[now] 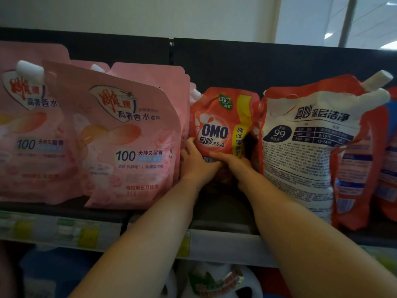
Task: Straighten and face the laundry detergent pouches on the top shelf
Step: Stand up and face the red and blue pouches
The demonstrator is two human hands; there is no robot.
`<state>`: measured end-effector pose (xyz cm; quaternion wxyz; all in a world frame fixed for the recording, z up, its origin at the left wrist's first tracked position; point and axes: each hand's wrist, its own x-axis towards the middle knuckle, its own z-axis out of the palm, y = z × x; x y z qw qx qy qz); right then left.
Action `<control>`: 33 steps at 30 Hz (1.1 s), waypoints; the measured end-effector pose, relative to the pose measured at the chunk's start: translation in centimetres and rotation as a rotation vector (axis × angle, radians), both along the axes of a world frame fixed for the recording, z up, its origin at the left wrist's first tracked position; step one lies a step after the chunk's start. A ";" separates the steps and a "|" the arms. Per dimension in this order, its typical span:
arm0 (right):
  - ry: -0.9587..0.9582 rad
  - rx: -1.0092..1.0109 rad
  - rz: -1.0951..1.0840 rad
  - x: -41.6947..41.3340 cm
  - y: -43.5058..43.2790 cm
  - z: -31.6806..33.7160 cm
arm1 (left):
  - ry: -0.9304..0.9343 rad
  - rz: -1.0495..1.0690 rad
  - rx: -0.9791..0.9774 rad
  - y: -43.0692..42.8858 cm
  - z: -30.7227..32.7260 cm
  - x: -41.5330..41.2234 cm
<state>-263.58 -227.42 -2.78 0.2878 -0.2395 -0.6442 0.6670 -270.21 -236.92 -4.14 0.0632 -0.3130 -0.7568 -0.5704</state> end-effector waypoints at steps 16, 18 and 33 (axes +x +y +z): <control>-0.219 0.667 -0.216 3.4 -6.2 2.4 | -0.071 0.024 -0.126 -0.1 1.6 2.2; -0.173 0.782 -0.146 5.8 -6.9 2.7 | -0.069 0.011 -0.091 -0.7 1.6 2.8; -0.129 1.442 -0.667 21.0 -3.1 0.7 | 0.207 -0.425 -0.149 -0.4 0.3 15.6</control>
